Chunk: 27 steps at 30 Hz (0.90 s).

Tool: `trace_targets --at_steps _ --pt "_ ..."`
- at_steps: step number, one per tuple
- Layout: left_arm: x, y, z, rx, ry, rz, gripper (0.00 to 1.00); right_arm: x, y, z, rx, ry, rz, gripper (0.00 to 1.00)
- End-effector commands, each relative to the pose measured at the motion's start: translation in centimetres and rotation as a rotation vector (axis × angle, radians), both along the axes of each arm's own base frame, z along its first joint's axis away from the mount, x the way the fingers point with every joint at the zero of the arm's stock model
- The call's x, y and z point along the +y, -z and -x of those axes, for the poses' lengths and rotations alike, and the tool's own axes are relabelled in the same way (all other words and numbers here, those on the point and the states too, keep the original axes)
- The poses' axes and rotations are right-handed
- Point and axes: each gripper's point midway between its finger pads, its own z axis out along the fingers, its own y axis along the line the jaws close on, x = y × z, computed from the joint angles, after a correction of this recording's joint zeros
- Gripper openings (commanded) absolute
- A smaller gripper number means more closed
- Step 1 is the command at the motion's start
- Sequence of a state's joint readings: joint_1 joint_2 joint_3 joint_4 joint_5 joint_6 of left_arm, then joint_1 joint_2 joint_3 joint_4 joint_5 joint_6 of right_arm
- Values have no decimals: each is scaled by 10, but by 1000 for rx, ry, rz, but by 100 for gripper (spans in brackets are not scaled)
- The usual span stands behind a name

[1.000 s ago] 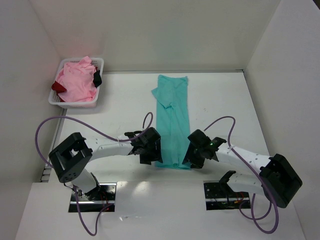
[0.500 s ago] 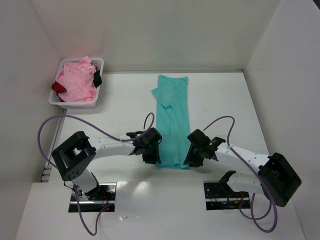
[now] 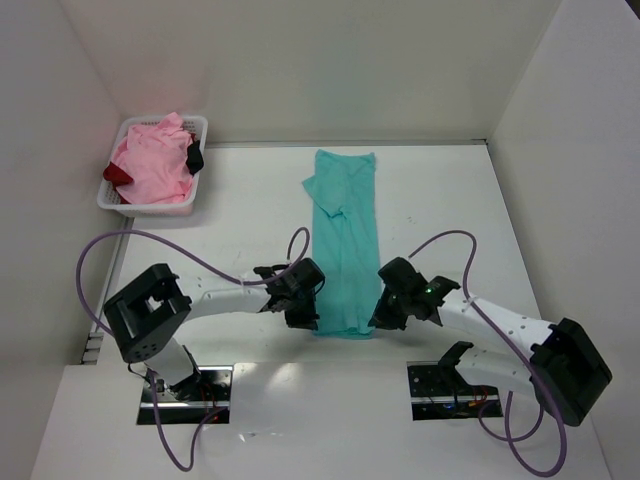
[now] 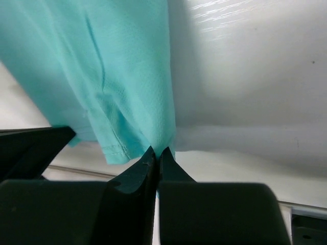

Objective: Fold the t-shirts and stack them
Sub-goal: Grab the bottom of the folded rectangular tshirt with both arms, then fold the folded rectangular tshirt in 1/3 of the way

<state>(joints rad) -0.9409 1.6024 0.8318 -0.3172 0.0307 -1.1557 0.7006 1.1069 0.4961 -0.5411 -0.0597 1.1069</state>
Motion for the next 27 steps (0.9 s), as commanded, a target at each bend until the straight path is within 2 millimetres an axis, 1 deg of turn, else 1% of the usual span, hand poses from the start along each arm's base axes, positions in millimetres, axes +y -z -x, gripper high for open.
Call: trace_targets --at_steps 1,3,4,5,6,7,8,9,10,11,12,13,14,15,16,17,18,19,20,21,22,23,25,26,27 --pt "3 -7 11 8 18 -11 0 1 -8 1 -32 -2 -26 0" --pt "3 -18 10 -13 28 12 0 1 -12 5 -28 -7 -39 0" --pt "3 -28 12 -15 32 28 0 1 -15 5 -26 -7 -37 0" --pt "2 -33 15 -20 41 35 0 7 -26 2 -36 -15 -65 0" --pt "-3 -43 14 -35 55 65 0 10 -31 2 -39 -31 -75 0" --pt "0 -55 16 -44 55 77 0 11 -36 0 -51 -44 -77 0" --pt "0 -62 14 -65 59 84 0 16 -49 -6 -75 -52 -92 0" --pt "-3 -75 9 -92 54 104 0 20 -57 -11 -96 -61 -104 0" --pt "-3 -89 7 -120 48 125 0 20 -60 -14 -105 -74 -89 0" --pt "-2 -96 3 -147 52 124 0 25 -72 -20 -128 -85 -99 0" --pt "-3 -105 0 -170 54 130 0 25 -73 -28 -142 -83 -72 0" --pt "-8 -118 -6 -204 65 146 0 28 -77 -32 -156 -100 -71 0" --pt "-11 -125 -9 -221 76 157 0 33 -89 -42 -190 -103 -74 0" --pt "-12 -132 -16 -239 71 167 0 34 -93 -50 -209 -101 -78 0" --pt "-10 -131 -21 -245 76 151 0 33 -93 -59 -218 -93 -54 0" --pt "-12 -138 -28 -261 75 160 0 34 -104 -70 -258 -100 -46 0" --pt "-11 -143 -34 -279 66 160 0 29 -106 -80 -273 -83 -32 0" --pt "-8 -142 -43 -290 63 149 0 26 -105 -88 -272 -78 -17 0" --pt "-7 -141 -49 -291 58 139 0 21 -110 -98 -299 -79 -1 0" --pt "-6 -141 -55 -298 54 133 0 10 -116 -113 -324 -40 3 0" --pt "-1 -145 -68 -313 31 131 0 6 -117 -122 -336 -29 11 0" --pt "1 -143 -75 -317 28 118 0 2 -121 -132 -348 -20 20 0" --pt "9 -143 -88 -323 0 107 0 -16 -125 -151 -379 1 57 0" --pt "18 -140 -103 -342 -14 92 0 -19 -125 -159 -379 5 69 0" --pt "20 -142 -110 -344 -18 97 0 -22 -125 -167 -394 -1 80 0"
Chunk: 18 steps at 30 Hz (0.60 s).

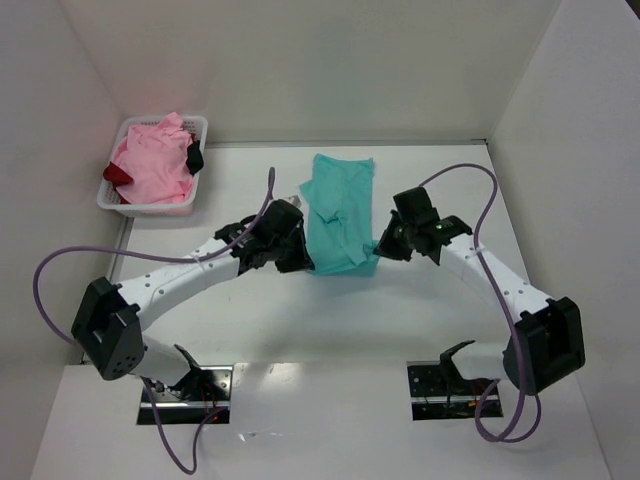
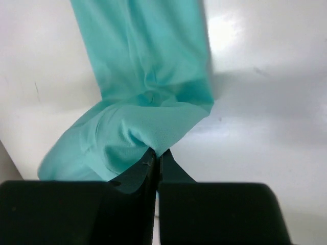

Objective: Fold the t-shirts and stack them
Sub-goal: Fold the folded rectangular tshirt in 1/3 of the way

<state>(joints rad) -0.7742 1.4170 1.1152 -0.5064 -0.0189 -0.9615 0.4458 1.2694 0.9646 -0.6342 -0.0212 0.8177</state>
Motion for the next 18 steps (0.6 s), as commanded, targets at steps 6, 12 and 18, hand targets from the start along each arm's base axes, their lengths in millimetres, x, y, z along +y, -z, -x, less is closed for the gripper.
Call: trace_targets --at_steps 6,12,18 --pt "7 2 -70 -60 41 -24 0 1 -1 -67 -89 -57 48 0" --pt "3 20 -109 -33 54 -11 0 13 9 -99 -96 -72 58 0" --pt "24 42 -147 -15 17 -24 0 17 26 -130 -75 -66 64 3"
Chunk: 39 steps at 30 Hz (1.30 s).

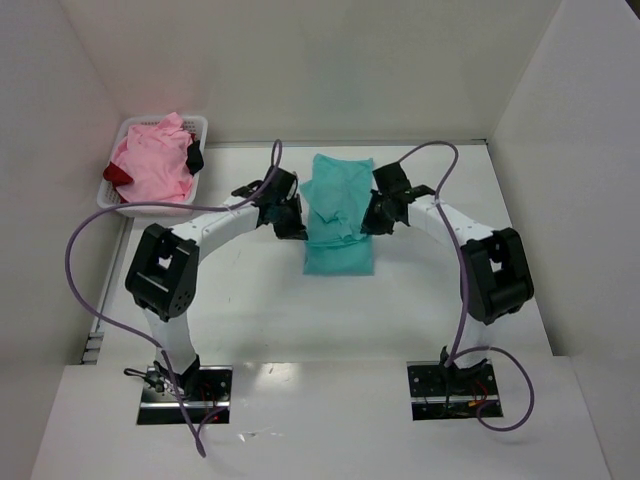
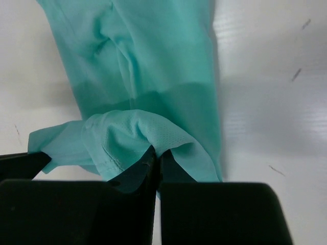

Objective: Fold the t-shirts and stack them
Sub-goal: Fold the folded rectangular tshirt in 1/3 of the way

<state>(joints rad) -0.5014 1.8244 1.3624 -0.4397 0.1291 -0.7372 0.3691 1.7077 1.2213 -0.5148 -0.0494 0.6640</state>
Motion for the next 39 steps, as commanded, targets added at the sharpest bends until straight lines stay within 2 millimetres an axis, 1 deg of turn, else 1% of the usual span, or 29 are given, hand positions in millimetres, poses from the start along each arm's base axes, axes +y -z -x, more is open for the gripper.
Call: trace_targets --at_steps 1,2,3,4,5,6,7,10,12,13,14,17,19,20,22,23,24,25,26,27,29,30,31,33,34,35,36,38,39 --pt "0 -7 -27 -42 23 41 0 5 -17 -39 -105 6 -7 3" --pt "4 -7 -35 -46 18 46 0 7 -13 -45 -97 6 -4 4" --pt "1 -6 -38 -47 24 55 0 4 -11 -51 -104 8 1 4" --pt "3 3 -42 -29 34 56 0 0 -8 -55 -99 17 3 4" --pt "6 5 -47 -25 28 62 0 1 -6 -58 -96 17 4 4" --pt "2 2 -53 -44 53 67 1 -4 8 -59 -65 28 15 8" --pt "-2 8 -56 -39 68 71 1 -1 10 -61 -59 21 6 8" --pt "-5 10 -69 -47 88 87 2 -10 21 -66 -38 43 13 8" --pt "-5 11 -77 -53 92 92 2 -15 20 -70 -49 58 18 6" --pt "-5 19 -77 -33 91 84 2 -15 20 -70 -49 58 18 6" --pt "-6 16 -80 -45 98 84 2 -17 20 -71 -54 56 31 6" --pt "-6 25 -81 -37 105 75 2 -23 18 -74 -58 63 43 6" --pt "-2 25 -84 -37 95 75 7 -22 17 -76 -71 63 39 6" --pt "-2 25 -84 -37 95 75 10 -26 21 -77 -61 72 43 6" --pt "4 25 -88 -40 80 68 22 -26 14 -88 -101 67 27 8" --pt "8 26 -93 -42 70 68 27 -22 14 -89 -96 55 11 10" --pt "13 25 -95 -40 62 76 31 -24 17 -92 -90 59 5 12" --pt "12 25 -94 -41 74 79 33 -21 10 -97 -105 53 -9 15" --pt "16 20 -97 -52 66 82 37 -19 12 -99 -102 48 -15 21" --pt "14 15 -100 -72 80 90 40 -24 12 -100 -105 46 -8 39" --pt "16 9 -104 -94 85 102 46 -21 3 -108 -146 28 -17 51" --pt "15 7 -106 -104 86 105 49 -20 -4 -112 -174 20 -18 62" --pt "13 3 -107 -114 101 114 54 -17 -6 -113 -188 -2 -26 67" --pt "9 0 -106 -118 117 137 58 -12 -19 -119 -228 -25 -51 79" --pt "7 -12 -108 -151 131 148 60 -10 -25 -121 -252 -38 -58 82" --pt "9 -8 -103 -146 131 147 62 -9 -27 -123 -261 -38 -60 83" --pt "6 -21 -102 -185 146 173 63 -9 -29 -125 -273 -38 -63 85" --pt "4 -25 -97 -197 158 191 65 -7 -35 -126 -290 -44 -74 86" --pt "3 -22 -89 -175 172 206 65 -10 -36 -127 -288 -41 -80 86"
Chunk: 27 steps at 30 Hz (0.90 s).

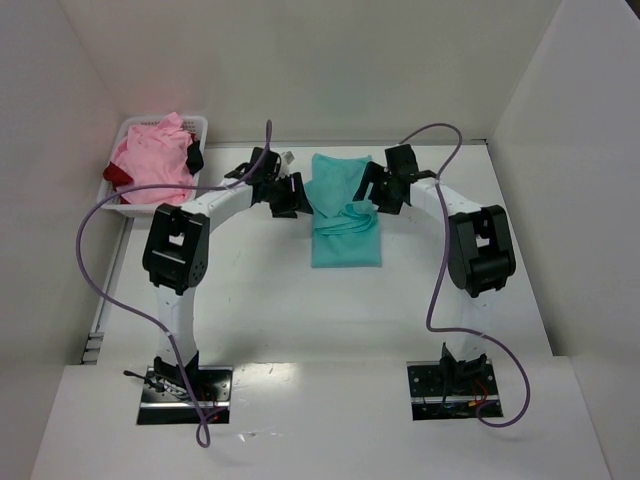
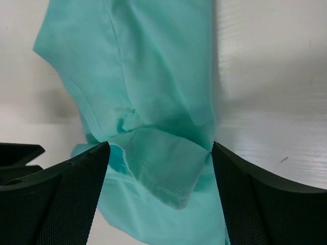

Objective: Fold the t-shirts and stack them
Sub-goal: Fold the folded rectangular tshirt in 1/3 of the way

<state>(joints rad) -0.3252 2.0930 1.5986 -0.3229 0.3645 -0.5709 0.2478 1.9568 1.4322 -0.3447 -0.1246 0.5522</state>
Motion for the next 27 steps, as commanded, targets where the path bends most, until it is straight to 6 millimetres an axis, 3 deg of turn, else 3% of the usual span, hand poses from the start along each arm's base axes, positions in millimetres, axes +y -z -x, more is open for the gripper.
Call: trace_targets --at_steps 1,3,4,5,6,7,9,10,14,15,16,18,19,22,27 --pt "-12 -42 11 -102 96 81 65 9 -50 -23 -147 -45 -58 86" --pt "-10 -49 22 -106 103 91 65 11 -60 -15 -154 -61 -76 86" --pt "-15 -36 42 -71 122 94 62 10 -52 -4 -127 -67 -77 82" --pt "-17 -35 52 -63 120 104 61 8 -65 2 -158 -68 -84 77" --pt "-21 -53 55 -138 129 122 59 7 -66 9 -164 -68 -85 75" --pt "-25 -54 63 -164 143 132 59 1 -49 22 -129 -56 -67 71" --pt "-33 -52 82 -188 146 106 58 -4 -49 33 -137 -47 -58 64" --pt "-36 -51 84 -191 147 98 58 -6 -35 40 -109 -46 -52 64" --pt "-56 -44 96 -166 213 123 44 0 -25 49 -71 -77 -79 61" --pt "-64 -39 100 -162 232 123 40 0 -25 49 -71 -77 -79 54" --pt "-69 -43 101 -162 235 133 30 -1 -21 51 -62 -77 -77 51" --pt "-84 -39 106 -170 258 140 24 0 -26 50 -98 -78 -84 44" --pt "-87 -38 107 -176 255 128 22 -1 -22 53 -83 -70 -88 36" --pt "-90 -24 104 -173 199 70 12 4 -16 57 -64 -82 -85 24" --pt "-83 6 102 -135 127 -7 5 7 13 62 -16 -92 -48 17"
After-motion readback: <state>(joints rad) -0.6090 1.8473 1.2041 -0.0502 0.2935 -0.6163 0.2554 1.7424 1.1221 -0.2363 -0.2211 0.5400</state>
